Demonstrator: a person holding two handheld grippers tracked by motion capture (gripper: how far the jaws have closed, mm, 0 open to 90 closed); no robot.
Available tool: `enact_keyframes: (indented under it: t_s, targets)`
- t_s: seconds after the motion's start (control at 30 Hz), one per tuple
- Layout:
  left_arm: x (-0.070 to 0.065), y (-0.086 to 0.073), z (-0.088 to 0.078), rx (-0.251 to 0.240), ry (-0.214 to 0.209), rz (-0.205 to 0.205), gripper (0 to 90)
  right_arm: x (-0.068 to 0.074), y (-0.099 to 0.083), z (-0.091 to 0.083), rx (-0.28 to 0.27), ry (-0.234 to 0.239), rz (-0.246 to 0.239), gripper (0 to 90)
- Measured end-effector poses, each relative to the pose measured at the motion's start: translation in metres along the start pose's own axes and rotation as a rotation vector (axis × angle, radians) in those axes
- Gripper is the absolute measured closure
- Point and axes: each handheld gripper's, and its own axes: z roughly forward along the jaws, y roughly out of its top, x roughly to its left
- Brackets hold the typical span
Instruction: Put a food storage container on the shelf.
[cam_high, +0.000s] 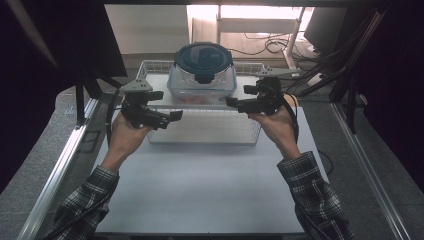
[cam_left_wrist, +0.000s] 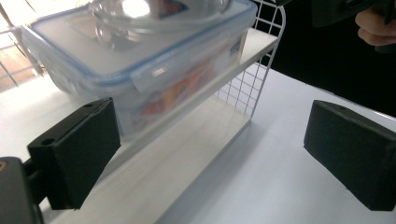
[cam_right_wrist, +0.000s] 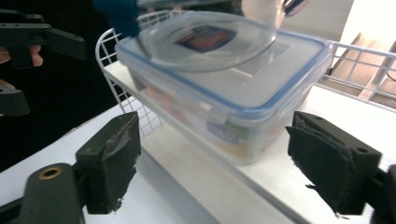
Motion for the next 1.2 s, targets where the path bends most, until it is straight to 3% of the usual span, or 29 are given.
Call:
enact_keyframes:
  t_s: [0.47, 0.9, 1.2]
  targets:
    - [-0.009, -0.037, 0.000, 0.012, -0.021, -0.015, 2.6, 0.017, -0.028, 0.001, 0.033, 0.025, -0.060, 7.3]
    - [-0.029, -0.068, 0.004, 0.045, -0.036, -0.003, 1.8, 0.031, -0.061, 0.001, 0.058, 0.031, -0.122, 2.6]
    - [-0.041, -0.096, 0.014, 0.048, -0.062, -0.024, 1.9, 0.038, -0.088, 0.005, 0.065, 0.038, -0.116, 2.0]
